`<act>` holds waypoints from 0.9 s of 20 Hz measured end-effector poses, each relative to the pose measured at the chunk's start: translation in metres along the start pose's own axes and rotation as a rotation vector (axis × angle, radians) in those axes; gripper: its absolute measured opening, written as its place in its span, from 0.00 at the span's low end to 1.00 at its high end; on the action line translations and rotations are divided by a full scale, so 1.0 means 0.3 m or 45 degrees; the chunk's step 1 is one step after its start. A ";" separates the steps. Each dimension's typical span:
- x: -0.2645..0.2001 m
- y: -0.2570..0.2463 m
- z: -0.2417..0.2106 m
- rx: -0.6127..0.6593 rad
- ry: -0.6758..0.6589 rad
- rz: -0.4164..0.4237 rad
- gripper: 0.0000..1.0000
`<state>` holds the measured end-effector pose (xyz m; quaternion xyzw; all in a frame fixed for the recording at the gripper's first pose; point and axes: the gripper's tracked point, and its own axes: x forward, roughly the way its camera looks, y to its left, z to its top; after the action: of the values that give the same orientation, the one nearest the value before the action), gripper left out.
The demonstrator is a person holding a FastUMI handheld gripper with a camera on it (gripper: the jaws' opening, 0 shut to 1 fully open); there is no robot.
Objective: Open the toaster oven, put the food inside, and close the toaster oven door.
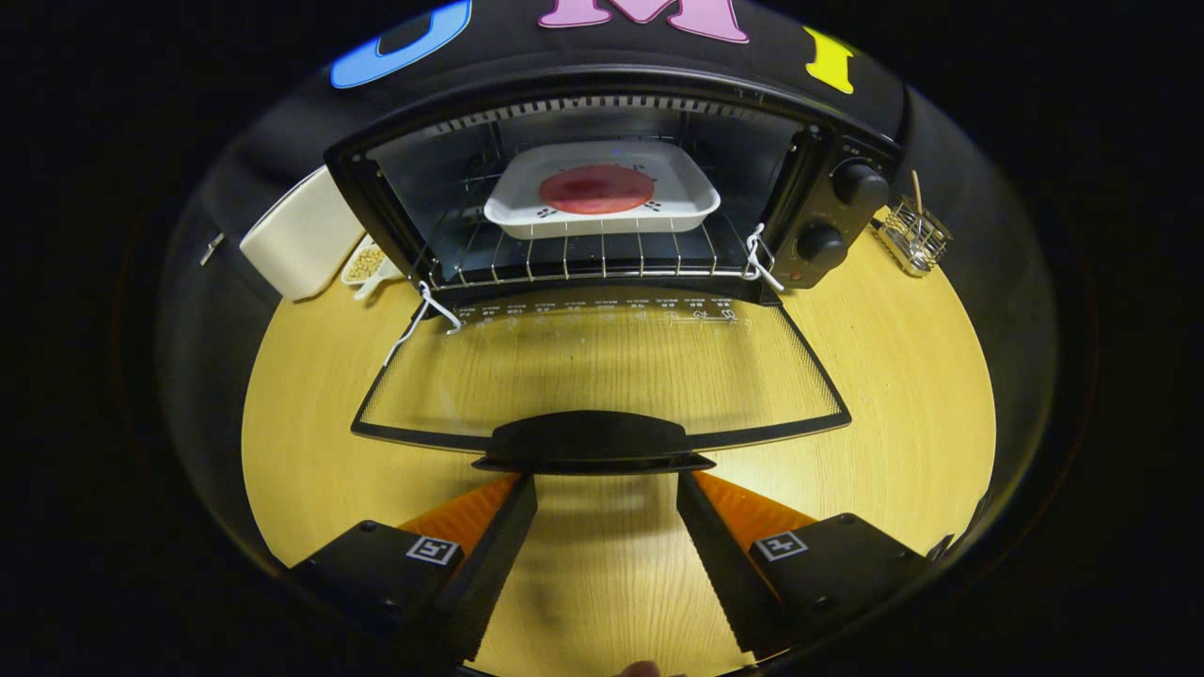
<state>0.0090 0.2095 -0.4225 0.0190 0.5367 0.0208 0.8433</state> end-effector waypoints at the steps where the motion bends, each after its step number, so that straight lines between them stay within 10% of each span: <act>1: -0.012 -0.001 0.007 0.000 -0.011 0.008 0.98; 18: -0.394 -0.040 0.313 0.079 -0.520 0.064 0.98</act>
<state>0.0442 0.1899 -0.2765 0.0622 0.3545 0.0212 0.9327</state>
